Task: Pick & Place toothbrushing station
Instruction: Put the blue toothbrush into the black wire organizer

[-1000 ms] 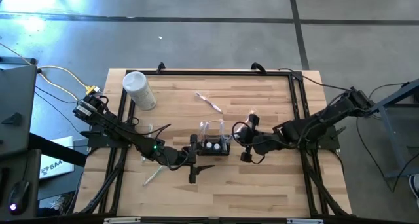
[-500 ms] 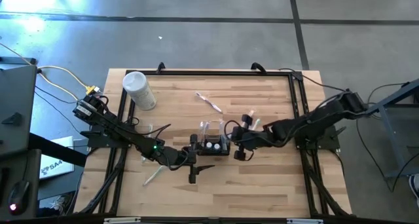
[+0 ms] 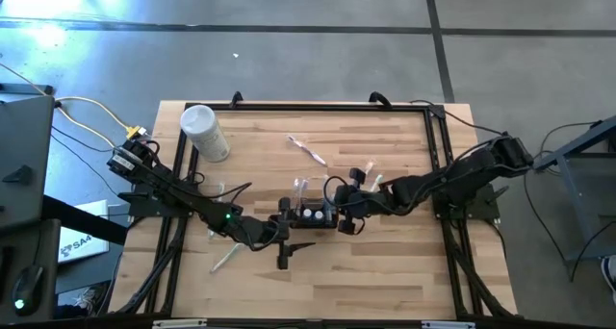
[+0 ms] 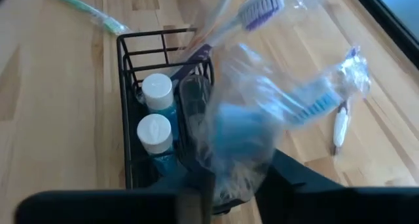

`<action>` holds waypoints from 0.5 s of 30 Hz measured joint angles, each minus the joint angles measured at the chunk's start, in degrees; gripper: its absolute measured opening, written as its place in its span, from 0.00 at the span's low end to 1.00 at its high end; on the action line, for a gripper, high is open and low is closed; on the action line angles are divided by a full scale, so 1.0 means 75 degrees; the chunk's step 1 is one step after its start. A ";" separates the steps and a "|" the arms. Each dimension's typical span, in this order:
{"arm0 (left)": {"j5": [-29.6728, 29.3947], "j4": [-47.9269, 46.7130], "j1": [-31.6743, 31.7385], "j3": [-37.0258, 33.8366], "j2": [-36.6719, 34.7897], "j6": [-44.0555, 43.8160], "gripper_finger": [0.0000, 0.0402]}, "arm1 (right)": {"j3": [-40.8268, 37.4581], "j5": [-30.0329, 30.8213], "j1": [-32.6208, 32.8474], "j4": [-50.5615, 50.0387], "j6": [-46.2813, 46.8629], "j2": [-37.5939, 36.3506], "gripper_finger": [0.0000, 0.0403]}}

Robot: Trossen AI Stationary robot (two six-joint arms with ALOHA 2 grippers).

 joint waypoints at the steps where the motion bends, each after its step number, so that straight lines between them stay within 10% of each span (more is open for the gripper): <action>1: 0.0003 -0.0044 0.0000 0.0000 0.0000 -0.0070 0.61 | 0.0000 0.0000 0.0000 0.0022 -0.0051 0.0000 0.22; 15: 0.0000 -0.0048 0.0000 0.0000 0.0000 -0.0317 0.61 | 0.0000 0.0446 0.0008 0.0375 -0.0894 -0.0182 0.50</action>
